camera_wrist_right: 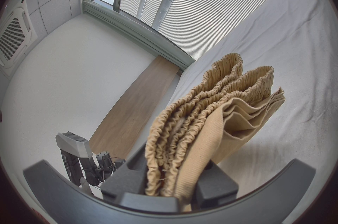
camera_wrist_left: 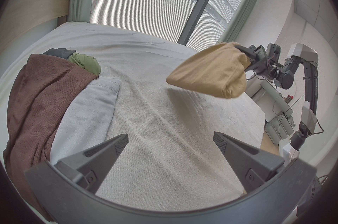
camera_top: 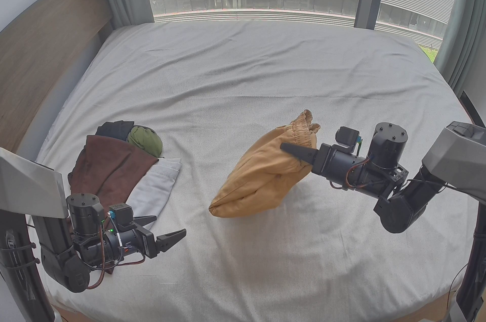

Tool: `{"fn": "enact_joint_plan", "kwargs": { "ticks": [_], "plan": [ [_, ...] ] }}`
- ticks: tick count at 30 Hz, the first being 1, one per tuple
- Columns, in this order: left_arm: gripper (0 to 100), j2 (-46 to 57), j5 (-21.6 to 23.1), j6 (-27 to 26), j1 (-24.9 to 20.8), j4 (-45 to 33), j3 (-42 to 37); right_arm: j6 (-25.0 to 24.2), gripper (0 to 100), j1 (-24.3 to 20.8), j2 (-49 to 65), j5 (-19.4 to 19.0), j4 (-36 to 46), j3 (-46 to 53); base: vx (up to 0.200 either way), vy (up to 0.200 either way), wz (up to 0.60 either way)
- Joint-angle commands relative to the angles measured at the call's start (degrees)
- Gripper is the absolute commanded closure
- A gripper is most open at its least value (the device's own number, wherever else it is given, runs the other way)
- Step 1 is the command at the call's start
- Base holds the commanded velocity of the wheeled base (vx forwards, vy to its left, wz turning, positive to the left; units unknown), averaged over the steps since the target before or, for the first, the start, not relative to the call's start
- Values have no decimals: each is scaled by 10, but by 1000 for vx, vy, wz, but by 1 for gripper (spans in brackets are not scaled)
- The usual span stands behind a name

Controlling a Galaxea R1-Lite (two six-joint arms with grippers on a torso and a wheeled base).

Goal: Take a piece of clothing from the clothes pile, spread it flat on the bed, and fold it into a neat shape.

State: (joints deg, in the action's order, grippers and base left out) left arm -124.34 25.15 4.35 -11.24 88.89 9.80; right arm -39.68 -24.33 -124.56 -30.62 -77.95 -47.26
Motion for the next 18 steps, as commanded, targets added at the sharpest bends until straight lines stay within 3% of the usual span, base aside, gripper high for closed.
{"fn": "enact_joint_plan", "kwargs": {
  "ticks": [1, 18],
  "plan": [
    [0, -8, 0, 0, 0, 1, 0, -10, 100, 7, -2, -1, 21, -53, 0, 0, 0],
    [0, -12, 0, 0, 0, 1, 0, -11, 100, 23, -43, -14, 159, -236, 0, 0, 0]
  ]
}}
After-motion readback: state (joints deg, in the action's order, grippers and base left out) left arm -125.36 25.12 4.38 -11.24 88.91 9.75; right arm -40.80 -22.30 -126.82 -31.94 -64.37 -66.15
